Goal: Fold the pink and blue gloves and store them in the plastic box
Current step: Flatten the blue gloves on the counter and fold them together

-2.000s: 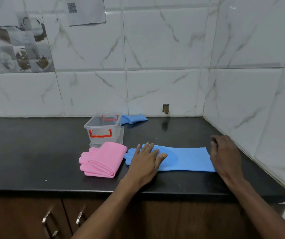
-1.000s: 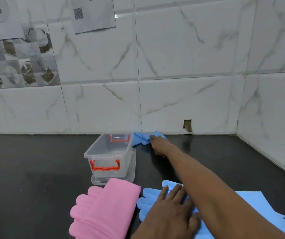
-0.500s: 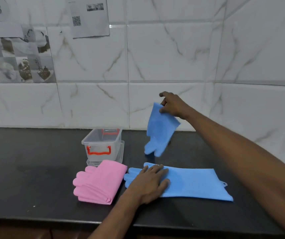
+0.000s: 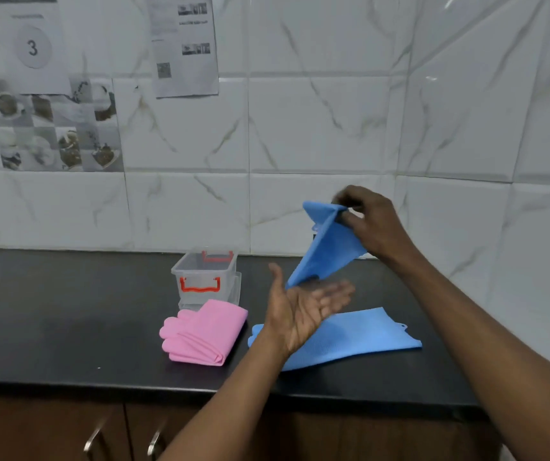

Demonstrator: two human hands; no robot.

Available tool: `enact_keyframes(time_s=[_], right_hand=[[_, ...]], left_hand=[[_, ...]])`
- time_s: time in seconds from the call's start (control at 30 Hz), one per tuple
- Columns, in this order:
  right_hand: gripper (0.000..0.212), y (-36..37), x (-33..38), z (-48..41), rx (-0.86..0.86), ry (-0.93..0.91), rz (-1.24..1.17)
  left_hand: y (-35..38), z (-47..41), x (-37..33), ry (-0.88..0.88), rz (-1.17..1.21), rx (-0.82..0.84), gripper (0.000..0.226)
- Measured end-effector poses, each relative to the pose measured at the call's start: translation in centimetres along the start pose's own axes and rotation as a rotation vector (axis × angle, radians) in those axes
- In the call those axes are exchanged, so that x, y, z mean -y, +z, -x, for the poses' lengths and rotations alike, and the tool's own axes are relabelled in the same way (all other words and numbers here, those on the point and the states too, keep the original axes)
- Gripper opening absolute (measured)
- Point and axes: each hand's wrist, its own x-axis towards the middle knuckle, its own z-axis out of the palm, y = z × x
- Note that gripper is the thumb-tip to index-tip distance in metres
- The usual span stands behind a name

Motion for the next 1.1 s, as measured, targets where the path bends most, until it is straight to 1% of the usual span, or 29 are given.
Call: enact_keyframes(time_s=[0.07,0.13,0.17,0.23,0.33,0.4,0.47,0.5,0.53,0.6,0.63,0.67,0.73,0.77,0.8,0.83,0.87,0.9,0.93,0.97,1.0,1.03,1.07,1.1], right_hand=[[0.015,-1.3,0.5,3.0,0.024,-0.035,-0.049],[0.025,-1.9,-0.1,6.7,0.091,-0.024,-0.037],[0.031,-1.8,-0.6,8.6,0.132,0.006,-0.026],[0.035,-1.1,-2.0,11.9,0.203,0.092,-0.007],[0.040,-0.1,-3.9,14.6,0.229,0.161,0.079],[0.061,0.4,-4.5,15.2,0.218,0.176,0.066],[0.081,0.9,-4.3,15.1,0.201,0.099,0.055],[0.084,1.1,-4.1,14.9,0.193,0.025,0.099],[0.080,1.2,-4.0,14.7,0.195,-0.052,0.167],[0.067,1.0,-3.8,14.2,0.223,-0.172,0.324],[0.065,0.9,-3.6,14.0,0.222,-0.189,0.336],[0.065,0.6,-3.4,13.8,0.193,-0.163,0.273],[0.062,0.1,-2.9,13.5,0.023,-0.014,0.063],[0.062,-0.1,-2.7,13.2,-0.098,0.118,0.000],[0.060,-0.3,-2.7,12.6,-0.197,0.293,-0.048],[0.052,-0.6,-3.0,12.0,-0.260,0.503,-0.154],[0.037,-0.9,-3.4,11.5,-0.304,0.735,-0.354],[0.019,-1.1,-3.9,11.1,-0.319,0.958,-0.628],[0.007,-1.3,-4.1,10.8,-0.325,1.144,-0.887],[0.022,-1.4,-4.5,10.9,-0.281,1.270,-1.083],[0.045,-1.2,-4.8,11.3,-0.194,1.338,-1.205],[0.063,-0.7,-5.0,11.8,-0.100,1.356,-1.241],[0.067,-0.1,-4.8,12.2,-0.027,1.341,-1.241],[0.056,0.4,-4.5,12.5,0.008,1.288,-1.227]], left_hand=[[1.0,-0.8,-0.9,0.158,0.109,-0.036,0.091],[1.4,-0.9,-1.7,0.258,0.089,-0.048,0.070],[1.3,-0.6,-1.8,0.274,0.067,-0.038,0.062],[0.6,0.2,-1.8,0.272,0.057,-0.010,0.057],[0.1,1.0,-1.3,0.269,0.066,-0.009,0.051],[0.0,1.1,-0.9,0.273,0.098,0.003,0.045],[0.2,1.0,-1.0,0.279,0.087,0.014,0.042],[0.4,1.0,-1.2,0.288,0.070,0.013,0.043],[0.6,0.9,-1.4,0.296,0.050,0.015,0.045],[1.2,0.8,-1.7,0.289,0.012,0.023,0.050],[1.5,0.8,-1.8,0.285,-0.010,0.016,0.051],[1.6,0.7,-2.0,0.286,-0.035,0.007,0.050],[1.6,0.6,-2.5,0.289,-0.057,-0.005,0.046],[1.7,0.8,-2.8,0.292,-0.065,-0.015,0.043],[1.7,1.0,-3.1,0.296,-0.069,-0.019,0.040],[1.6,1.2,-3.3,0.301,-0.058,-0.009,0.039],[1.6,1.4,-3.4,0.308,-0.037,0.003,0.038],[1.5,1.6,-3.3,0.316,-0.019,0.012,0.040],[1.6,1.7,-3.2,0.324,-0.009,0.014,0.042],[1.5,1.8,-2.9,0.329,-0.005,0.014,0.043],[1.5,1.8,-2.6,0.329,0.000,0.017,0.042],[1.7,1.8,-2.3,0.326,0.006,0.021,0.040],[2.0,1.7,-2.1,0.322,-0.004,0.023,0.036],[2.2,1.6,-1.8,0.321,-0.031,0.025,0.030]])
